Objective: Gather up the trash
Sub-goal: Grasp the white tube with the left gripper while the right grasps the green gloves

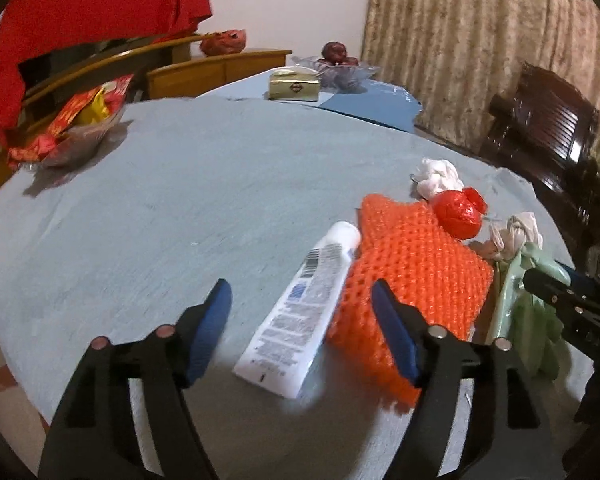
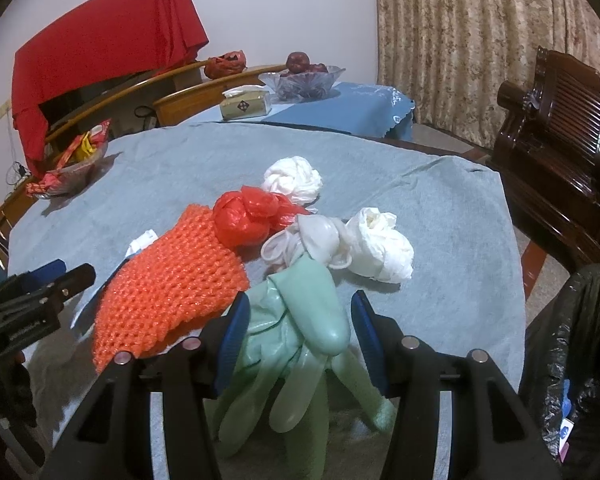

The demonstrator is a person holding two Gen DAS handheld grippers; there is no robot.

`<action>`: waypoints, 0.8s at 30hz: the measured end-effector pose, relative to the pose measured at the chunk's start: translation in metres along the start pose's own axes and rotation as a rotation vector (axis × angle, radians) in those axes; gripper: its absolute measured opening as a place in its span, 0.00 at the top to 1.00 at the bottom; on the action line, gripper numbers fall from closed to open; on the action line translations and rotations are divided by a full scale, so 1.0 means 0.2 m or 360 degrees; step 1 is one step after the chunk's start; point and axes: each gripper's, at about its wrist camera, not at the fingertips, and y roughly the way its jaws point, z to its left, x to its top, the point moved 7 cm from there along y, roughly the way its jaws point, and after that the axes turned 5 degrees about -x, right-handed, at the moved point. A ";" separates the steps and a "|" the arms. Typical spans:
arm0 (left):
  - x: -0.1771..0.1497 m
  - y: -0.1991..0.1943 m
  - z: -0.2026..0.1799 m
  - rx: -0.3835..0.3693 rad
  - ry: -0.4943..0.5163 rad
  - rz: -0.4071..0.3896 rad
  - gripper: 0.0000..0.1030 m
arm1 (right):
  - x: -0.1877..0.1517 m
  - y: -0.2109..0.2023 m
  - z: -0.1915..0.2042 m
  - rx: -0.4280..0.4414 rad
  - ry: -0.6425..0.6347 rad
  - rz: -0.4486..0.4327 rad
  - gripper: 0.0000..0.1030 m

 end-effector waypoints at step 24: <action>-0.08 0.03 0.05 -0.0026 0.0032 0.0092 0.36 | -0.02 0.02 0.02 -0.0006 -0.0015 0.0009 0.49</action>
